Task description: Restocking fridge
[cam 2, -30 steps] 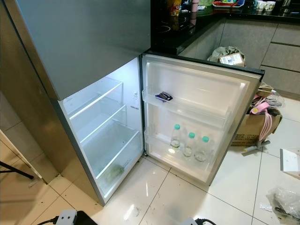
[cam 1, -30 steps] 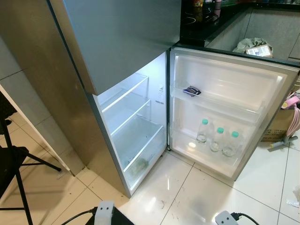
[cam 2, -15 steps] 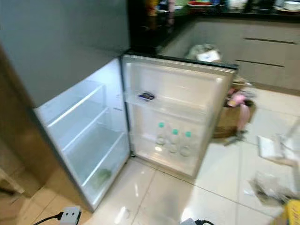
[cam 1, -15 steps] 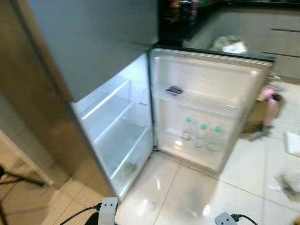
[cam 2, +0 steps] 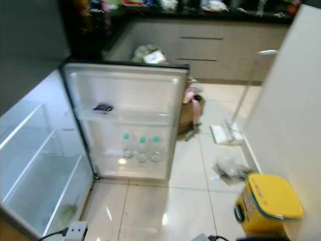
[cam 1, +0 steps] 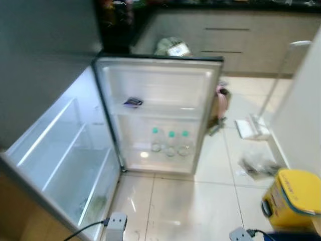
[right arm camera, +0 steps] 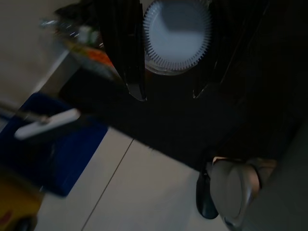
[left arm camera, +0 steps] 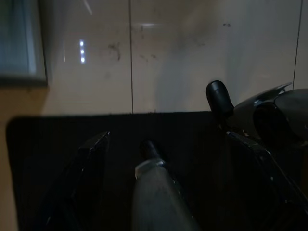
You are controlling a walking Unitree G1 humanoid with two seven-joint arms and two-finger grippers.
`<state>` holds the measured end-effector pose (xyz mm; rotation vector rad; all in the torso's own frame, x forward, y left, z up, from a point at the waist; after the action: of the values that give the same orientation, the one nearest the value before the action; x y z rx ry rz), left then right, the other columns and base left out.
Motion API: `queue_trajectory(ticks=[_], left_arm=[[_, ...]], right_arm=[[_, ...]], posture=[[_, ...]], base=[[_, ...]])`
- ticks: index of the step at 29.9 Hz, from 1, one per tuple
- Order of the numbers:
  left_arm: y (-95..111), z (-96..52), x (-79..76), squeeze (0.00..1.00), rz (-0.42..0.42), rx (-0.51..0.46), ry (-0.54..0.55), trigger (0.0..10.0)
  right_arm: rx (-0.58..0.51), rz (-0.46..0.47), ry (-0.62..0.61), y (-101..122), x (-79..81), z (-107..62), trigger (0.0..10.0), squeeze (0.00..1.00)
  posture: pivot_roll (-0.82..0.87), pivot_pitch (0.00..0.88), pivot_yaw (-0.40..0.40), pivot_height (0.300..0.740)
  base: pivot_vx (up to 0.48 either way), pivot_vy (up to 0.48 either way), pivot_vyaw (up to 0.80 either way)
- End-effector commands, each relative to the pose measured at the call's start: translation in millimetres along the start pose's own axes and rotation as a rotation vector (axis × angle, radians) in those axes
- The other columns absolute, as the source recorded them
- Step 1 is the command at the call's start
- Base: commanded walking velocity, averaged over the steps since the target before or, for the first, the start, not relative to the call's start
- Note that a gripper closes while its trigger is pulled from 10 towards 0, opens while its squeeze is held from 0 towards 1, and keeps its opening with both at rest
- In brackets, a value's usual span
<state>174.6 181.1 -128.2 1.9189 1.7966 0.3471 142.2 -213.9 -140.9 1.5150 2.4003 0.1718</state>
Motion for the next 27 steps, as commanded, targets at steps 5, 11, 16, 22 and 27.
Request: queue_trajectory(ticks=[5, 11, 16, 22, 27], left_arm=[[-3.9, 0.8, -4.9, 0.0, 0.02, 0.017, -0.012, 10.0], [-3.3, 1.3, -6.3, 0.0, 0.032, 0.016, -0.016, 10.0], [-1.4, 1.7, -6.4, 0.0, 0.037, 0.013, -0.013, 10.0], [-0.7, 1.8, -5.8, 0.0, 0.043, 0.012, -0.008, 10.0], [-1.3, 1.8, -5.8, 0.0, 0.051, 0.017, -0.008, 10.0]], right_arm=[[-0.003, 0.022, -0.013, -0.7, -2.9, -0.3, 10.0, 0.0], [-0.013, 0.033, -0.011, 1.0, -1.8, -0.1, 10.0, 0.0], [-0.027, 0.041, -0.009, 3.9, -1.2, -0.1, 10.0, 0.0], [-0.054, 0.055, -0.007, 8.7, -1.2, -0.1, 10.0, 0.0], [-0.081, 0.085, 0.012, 12.9, 0.5, -0.3, 10.0, 0.0]], posture=[[-0.13, 0.0, 0.023, 0.74], [-0.13, 0.0, 0.025, 0.74], [-0.13, 0.0, 0.026, 0.74], [-0.13, 0.0, 0.028, 0.74], [-0.13, 0.0, 0.028, 0.74]], base=[[0.0, 0.0, -0.78], [0.0, 0.0, -0.78], [0.0, 0.0, -0.78], [0.0, 0.0, -0.52], [0.0, 0.0, 0.0]])
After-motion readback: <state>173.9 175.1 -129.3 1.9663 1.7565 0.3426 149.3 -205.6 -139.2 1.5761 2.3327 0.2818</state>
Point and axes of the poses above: a point about 5 cm out from each wrist's last joint towards the gripper, its own z axis pointing out of the wrist towards the gripper, its own y axis along the axis of the wrist's last joint, x = y × z, the point moved 4 cm from there along z, pointing out of the wrist towards the gripper, and after that the axes turned 2 degrees about z, right-handed, at the moved point
